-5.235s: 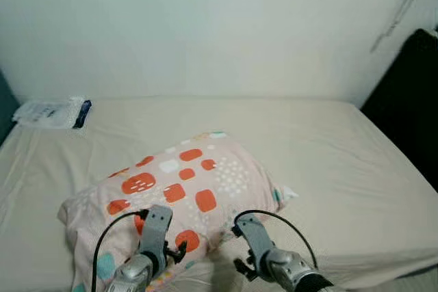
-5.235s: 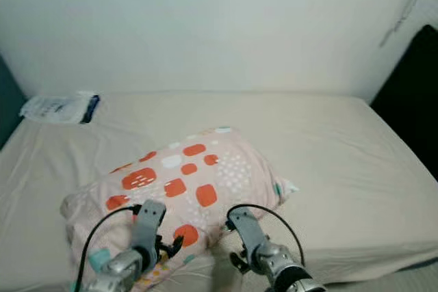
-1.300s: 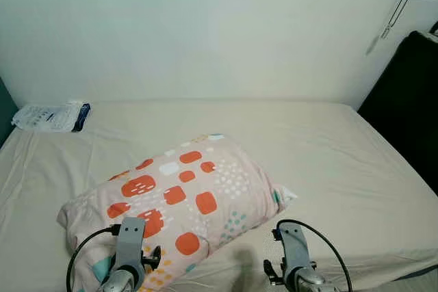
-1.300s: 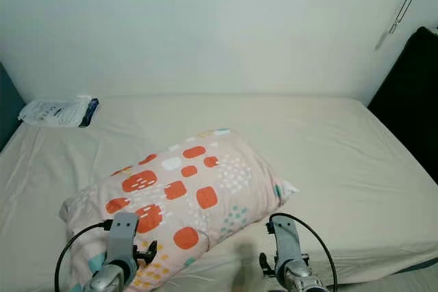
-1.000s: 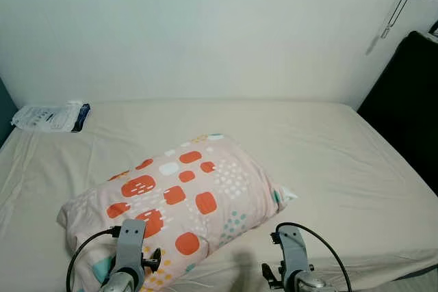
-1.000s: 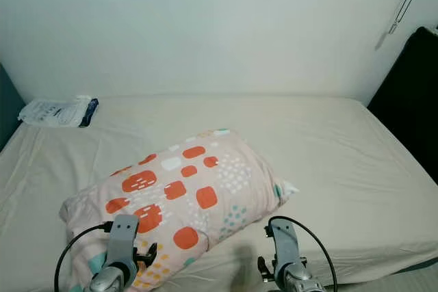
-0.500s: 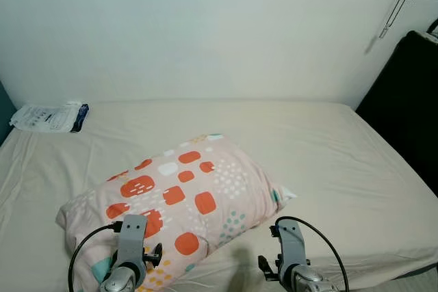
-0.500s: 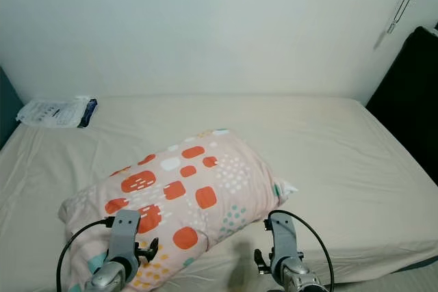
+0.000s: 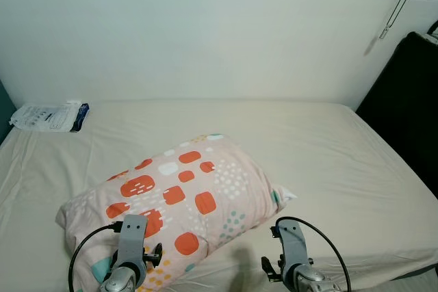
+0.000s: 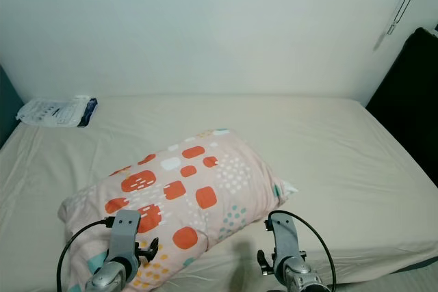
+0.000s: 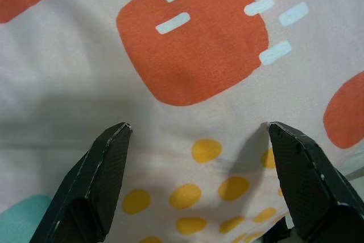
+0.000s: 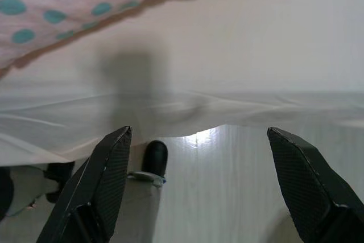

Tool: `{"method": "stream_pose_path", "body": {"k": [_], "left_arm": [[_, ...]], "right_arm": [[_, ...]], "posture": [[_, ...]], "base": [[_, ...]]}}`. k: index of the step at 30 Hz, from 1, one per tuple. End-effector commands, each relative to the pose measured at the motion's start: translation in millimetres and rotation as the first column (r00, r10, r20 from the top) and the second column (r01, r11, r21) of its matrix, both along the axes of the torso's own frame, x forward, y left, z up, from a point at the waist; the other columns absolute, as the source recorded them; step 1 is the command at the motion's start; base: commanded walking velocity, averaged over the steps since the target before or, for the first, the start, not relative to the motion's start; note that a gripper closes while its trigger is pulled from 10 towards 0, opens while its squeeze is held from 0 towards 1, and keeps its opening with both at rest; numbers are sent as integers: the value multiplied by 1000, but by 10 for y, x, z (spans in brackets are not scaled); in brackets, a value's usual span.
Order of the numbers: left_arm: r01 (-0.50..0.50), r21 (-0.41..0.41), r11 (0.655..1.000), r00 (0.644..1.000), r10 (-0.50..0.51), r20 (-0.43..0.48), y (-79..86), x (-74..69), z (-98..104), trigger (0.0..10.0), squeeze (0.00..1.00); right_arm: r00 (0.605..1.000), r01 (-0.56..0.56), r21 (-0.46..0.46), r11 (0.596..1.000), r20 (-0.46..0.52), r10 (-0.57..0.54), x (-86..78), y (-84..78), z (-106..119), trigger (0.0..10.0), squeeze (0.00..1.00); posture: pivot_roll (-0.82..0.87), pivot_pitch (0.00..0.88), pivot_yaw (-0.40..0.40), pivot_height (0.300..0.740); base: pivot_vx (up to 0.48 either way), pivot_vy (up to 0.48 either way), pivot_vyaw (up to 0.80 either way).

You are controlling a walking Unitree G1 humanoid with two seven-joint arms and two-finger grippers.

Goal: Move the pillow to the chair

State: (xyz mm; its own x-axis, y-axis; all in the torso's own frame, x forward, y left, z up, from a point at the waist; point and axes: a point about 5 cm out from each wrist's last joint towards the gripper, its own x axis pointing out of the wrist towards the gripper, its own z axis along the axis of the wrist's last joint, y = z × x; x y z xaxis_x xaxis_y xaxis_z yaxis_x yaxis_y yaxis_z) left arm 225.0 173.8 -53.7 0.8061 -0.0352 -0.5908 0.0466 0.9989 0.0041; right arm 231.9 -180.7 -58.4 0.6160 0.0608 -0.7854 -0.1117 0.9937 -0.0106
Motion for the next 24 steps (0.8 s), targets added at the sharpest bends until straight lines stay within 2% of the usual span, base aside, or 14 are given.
{"method": "stream_pose_path", "body": {"k": [1, 3, 4, 5, 13, 16, 20, 22, 24], "left_arm": [[48, 8, 999, 999, -48, -4, -70, 7, -3, 10000, 0], [58, 12, 998, 998, -58, -2, -72, 12, 1, 10000, 0], [12, -13, 1000, 1000, -12, 20, -36, 46, 31, 10000, 0], [-11, -26, 1000, 1000, 11, 20, -18, 51, 34, 10000, 0], [0, -25, 1000, 1000, 0, 3, -14, 14, 7, 10000, 0], [2, -43, 999, 1000, -2, 8, -50, -2, 0, 10000, 0], [3, -48, 999, 1000, -2, 9, -67, -9, -4, 10000, 0], [4, -48, 999, 1000, -4, 6, -84, -28, -16, 10000, 0], [4, -48, 999, 1000, -4, 4, -84, -39, -22, 10000, 0]], "right_arm": [[999, -24, 14, 1000, 34, 23, 58, 30, 40, 10000, 0], [999, -17, 27, 999, 44, 16, 70, 40, 49, 10000, 0], [998, 44, 148, 988, 31, -49, 78, 102, 51, 10000, 0], [999, 37, 150, 988, 12, -39, 63, 119, 38, 10000, 0], [999, 26, 141, 990, -23, -23, 26, 128, 9, 10000, 0], [999, 31, 73, 997, -23, -29, 2, 54, -4, 10000, 0], [999, 38, 67, 997, -33, -36, -12, 31, -12, 10000, 0], [997, -32, 59, 998, -63, 36, -54, 56, -39, 10000, 0], [997, -34, 55, 998, -63, 38, -54, 61, -40, 10000, 0]], "posture": [[83, 0, -102, 740], [83, 0, -102, 740], [76, 0, -99, 740], [68, 0, -96, 740], [62, 0, -93, 740], [65, 0, -92, 740], [67, 0, -94, 740], [72, 0, -99, 740], [74, 0, -96, 740]], "base": [[0, 0, 0], [0, 0, 0], [0, 0, 0], [0, 0, 0], [0, 0, 0], [0, 0, 0], [0, 0, 0], [0, 0, 0], [0, 0, 0]]}}
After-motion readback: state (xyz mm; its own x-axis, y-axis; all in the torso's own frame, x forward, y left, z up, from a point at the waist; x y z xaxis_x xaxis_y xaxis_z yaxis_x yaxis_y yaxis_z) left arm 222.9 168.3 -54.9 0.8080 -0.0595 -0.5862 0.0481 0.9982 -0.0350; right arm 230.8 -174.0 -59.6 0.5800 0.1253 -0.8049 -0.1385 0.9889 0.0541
